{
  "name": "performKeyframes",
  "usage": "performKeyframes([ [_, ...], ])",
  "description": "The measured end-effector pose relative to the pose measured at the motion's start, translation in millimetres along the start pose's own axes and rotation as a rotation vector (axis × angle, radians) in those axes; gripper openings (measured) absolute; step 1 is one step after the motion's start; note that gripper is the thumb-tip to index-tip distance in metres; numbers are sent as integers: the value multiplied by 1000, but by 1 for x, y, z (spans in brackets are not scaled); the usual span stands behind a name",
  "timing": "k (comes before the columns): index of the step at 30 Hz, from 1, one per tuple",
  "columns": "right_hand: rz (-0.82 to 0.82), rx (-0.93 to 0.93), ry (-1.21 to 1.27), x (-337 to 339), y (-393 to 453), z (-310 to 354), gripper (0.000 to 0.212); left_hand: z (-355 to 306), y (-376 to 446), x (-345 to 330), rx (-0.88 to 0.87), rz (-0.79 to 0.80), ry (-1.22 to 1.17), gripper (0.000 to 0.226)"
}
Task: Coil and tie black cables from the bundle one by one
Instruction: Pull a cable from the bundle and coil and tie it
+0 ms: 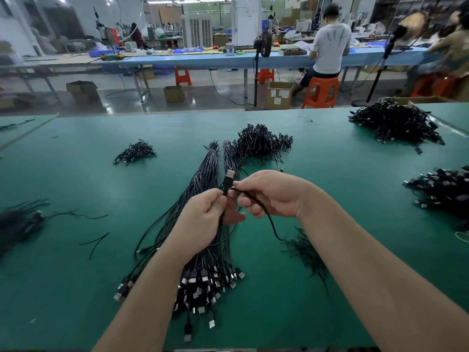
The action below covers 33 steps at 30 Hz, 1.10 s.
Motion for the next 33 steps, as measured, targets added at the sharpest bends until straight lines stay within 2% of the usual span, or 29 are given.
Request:
performKeyframes([
  [5,-55,125,-255,-4,-9,25,30,13,2,12,8,-164,-38,30],
  [7,-62,153,-316,-12,-9,27,31,18,1,11,61,-192,-199,32],
  [10,-98,175,-425,-21,-5,20,33,21,2,8,170,-246,-584,36],
  [14,-127,186,-512,-27,-4,5,35,25,8,14,247,-355,-758,28],
  [17,-137,184,-459,-25,-4,-4,37,22,9,13,245,-383,-791,29],
  [27,-145,125,-420,-22,-5,-25,44,21,6,23,187,-487,-641,22],
  [29,-177,120,-367,-18,-4,-27,36,20,6,24,185,-497,-616,22],
  [32,-189,163,-292,-18,-3,-26,10,19,6,23,193,-500,-616,22],
  [33,-190,182,-272,-19,-3,-25,10,20,6,22,197,-494,-616,23],
])
Point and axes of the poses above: each hand's wrist, its own y-axis towards the middle knuckle, its own x-axis out of the back of the hand, z = x × y, the point moved 10 cm from there along y, towards the middle knuckle, and after that the axes turned 7 degrees about -z, right-handed, at the moved point
